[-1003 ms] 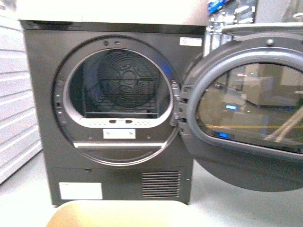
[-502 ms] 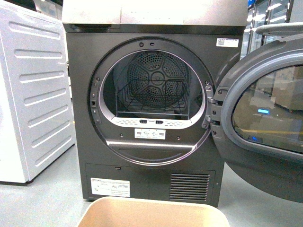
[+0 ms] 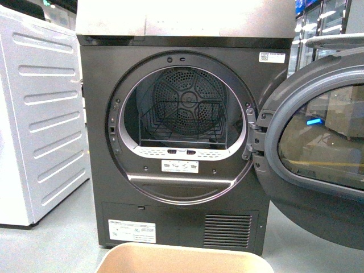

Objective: Move hamper under clothes hanger

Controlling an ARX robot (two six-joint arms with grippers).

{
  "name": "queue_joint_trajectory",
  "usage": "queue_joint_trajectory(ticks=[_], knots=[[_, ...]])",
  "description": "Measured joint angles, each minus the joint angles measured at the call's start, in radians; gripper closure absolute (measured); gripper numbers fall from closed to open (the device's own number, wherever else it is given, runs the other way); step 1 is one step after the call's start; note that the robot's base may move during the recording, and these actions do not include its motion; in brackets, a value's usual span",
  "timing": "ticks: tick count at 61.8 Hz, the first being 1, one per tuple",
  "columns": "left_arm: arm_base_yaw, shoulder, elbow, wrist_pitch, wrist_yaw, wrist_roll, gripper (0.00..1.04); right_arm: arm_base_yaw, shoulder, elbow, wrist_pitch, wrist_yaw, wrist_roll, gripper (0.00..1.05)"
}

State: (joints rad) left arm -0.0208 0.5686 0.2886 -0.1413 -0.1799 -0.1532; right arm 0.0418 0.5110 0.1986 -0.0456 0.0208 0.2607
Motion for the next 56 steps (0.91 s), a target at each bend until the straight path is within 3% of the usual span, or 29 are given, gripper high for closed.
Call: queue_joint_trajectory(ticks=[8, 22, 41, 56], knots=[[0.032, 0.383, 0.233, 0.116, 0.047, 0.002, 0.07, 0.026, 0.323, 0.133, 0.209, -0.016, 0.024, 0.08], [-0.023, 0.964, 0.564, 0.2, 0.045, 0.042, 0.07, 0.066, 0.785, 0.312, 0.366, 0.01, 0.01, 0.08], [-0.102, 1.317, 0.653, 0.377, 0.047, 0.073, 0.07, 0.153, 1.318, 0.488, 0.448, 0.107, 0.023, 0.08], [-0.136, 1.458, 0.653, 0.475, 0.053, 0.073, 0.07, 0.188, 1.487, 0.584, 0.452, 0.119, 0.052, 0.08]])
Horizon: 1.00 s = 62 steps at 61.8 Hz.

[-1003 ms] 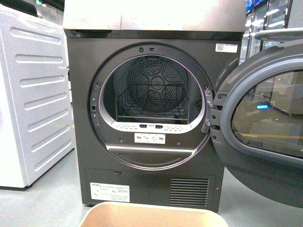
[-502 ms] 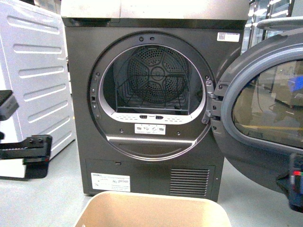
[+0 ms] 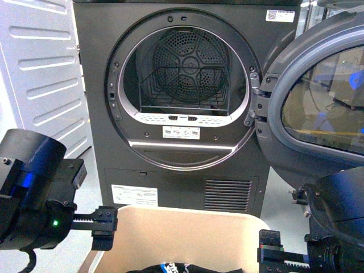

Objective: Move hamper under clothes hanger

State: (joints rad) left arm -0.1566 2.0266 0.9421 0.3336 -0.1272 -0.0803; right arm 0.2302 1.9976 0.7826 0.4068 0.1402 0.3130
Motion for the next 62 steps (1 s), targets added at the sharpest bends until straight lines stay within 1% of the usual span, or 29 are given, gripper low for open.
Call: queue_joint_trajectory(ticks=[11, 26, 49, 62], knots=[[-0.016, 0.047, 0.0, 0.042, 0.01, 0.004, 0.07, 0.006, 0.072, 0.02, 0.016, 0.009, 0.013, 0.08], [-0.016, 0.12, 0.015, 0.079, 0.023, 0.007, 0.07, 0.006, 0.18, 0.048, 0.051, 0.0, 0.025, 0.08], [-0.012, 0.187, 0.034, 0.104, 0.019, 0.011, 0.07, 0.016, 0.246, 0.073, 0.063, 0.0, 0.031, 0.08], [0.006, 0.187, 0.011, 0.127, 0.018, 0.027, 0.07, 0.023, 0.254, 0.077, 0.066, 0.006, 0.031, 0.08]])
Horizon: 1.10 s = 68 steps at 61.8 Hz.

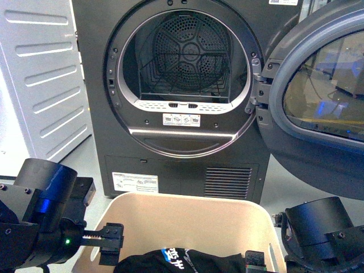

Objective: Move hamper under clothes hanger

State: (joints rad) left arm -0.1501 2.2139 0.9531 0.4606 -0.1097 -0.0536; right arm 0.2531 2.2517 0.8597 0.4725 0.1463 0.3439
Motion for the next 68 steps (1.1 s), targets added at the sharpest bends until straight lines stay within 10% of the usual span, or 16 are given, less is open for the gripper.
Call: queue_joint_trajectory(ticks=[68], knots=[[0.036, 0.101, 0.097, 0.026, -0.018, 0.0, 0.07, -0.027, 0.097, 0.24, -0.164, 0.121, -0.058, 0.08]])
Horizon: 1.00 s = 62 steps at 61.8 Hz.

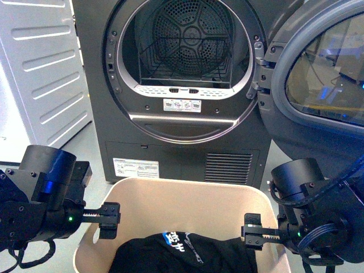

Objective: Move hamper under clothes hanger

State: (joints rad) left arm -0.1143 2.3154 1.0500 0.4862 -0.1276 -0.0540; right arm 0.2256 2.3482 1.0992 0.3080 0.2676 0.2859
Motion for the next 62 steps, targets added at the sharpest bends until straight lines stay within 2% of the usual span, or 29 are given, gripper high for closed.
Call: queue_joint_trajectory(ticks=[27, 29, 36, 47, 53, 58, 62], knots=[[-0.051, 0.064, 0.055, -0.011, -0.025, 0.001, 0.08, -0.01, 0.058, 0.031, -0.032, 0.034, -0.016, 0.09], [-0.054, 0.064, 0.053, -0.01, -0.04, -0.001, 0.13, -0.01, 0.061, 0.032, -0.032, 0.036, -0.017, 0.13], [-0.062, 0.064, 0.047, -0.011, -0.08, -0.005, 0.4, -0.016, 0.065, 0.031, -0.029, 0.037, -0.027, 0.39], [-0.069, 0.065, 0.043, -0.014, -0.082, -0.008, 0.69, -0.018, 0.065, 0.031, -0.039, 0.035, -0.04, 0.67], [-0.074, 0.069, 0.043, -0.017, -0.07, -0.01, 0.92, -0.024, 0.065, 0.031, -0.044, 0.031, -0.048, 0.87], [-0.08, 0.069, 0.044, -0.019, -0.069, -0.02, 1.01, -0.023, 0.064, 0.031, -0.043, 0.018, -0.051, 0.99], [-0.08, 0.069, 0.045, -0.021, -0.065, -0.025, 1.01, -0.023, 0.061, 0.031, -0.043, 0.01, -0.05, 1.02]])
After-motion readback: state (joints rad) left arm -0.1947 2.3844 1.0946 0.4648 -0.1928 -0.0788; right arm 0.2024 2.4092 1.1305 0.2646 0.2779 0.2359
